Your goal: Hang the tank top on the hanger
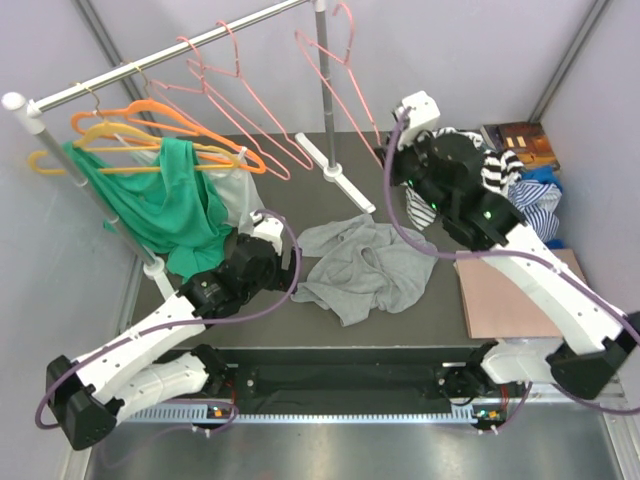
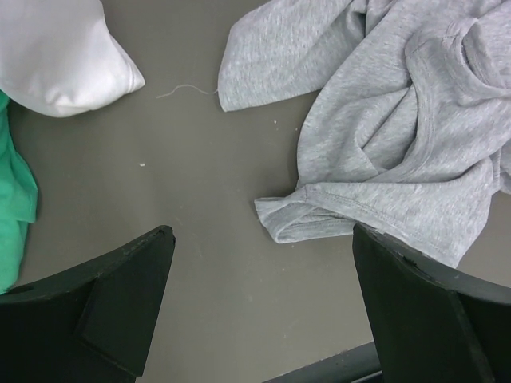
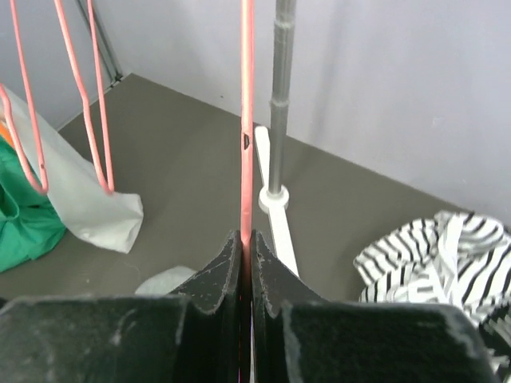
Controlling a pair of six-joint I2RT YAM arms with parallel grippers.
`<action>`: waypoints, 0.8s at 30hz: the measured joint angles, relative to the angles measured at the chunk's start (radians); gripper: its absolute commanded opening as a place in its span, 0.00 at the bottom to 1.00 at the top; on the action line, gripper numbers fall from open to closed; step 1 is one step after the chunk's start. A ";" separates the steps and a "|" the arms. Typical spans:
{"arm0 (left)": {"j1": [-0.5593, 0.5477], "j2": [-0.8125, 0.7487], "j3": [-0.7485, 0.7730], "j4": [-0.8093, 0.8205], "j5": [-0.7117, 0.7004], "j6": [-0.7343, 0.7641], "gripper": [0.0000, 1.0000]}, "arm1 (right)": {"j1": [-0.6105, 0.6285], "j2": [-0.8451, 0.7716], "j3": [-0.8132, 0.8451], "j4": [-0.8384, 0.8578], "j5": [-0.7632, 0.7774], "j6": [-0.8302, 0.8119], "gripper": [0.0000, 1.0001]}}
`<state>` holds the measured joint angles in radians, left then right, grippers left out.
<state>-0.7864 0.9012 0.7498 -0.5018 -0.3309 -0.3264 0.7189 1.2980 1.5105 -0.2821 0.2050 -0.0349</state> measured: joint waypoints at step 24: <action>0.009 0.149 -0.267 0.226 0.000 -0.347 0.63 | 0.038 -0.723 -0.635 -0.429 0.062 0.382 0.00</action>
<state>-0.7776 1.0504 0.4824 -0.2760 -0.3309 -0.6731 0.7567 0.5751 0.8753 -0.7109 0.2668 0.3470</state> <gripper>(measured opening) 0.685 0.020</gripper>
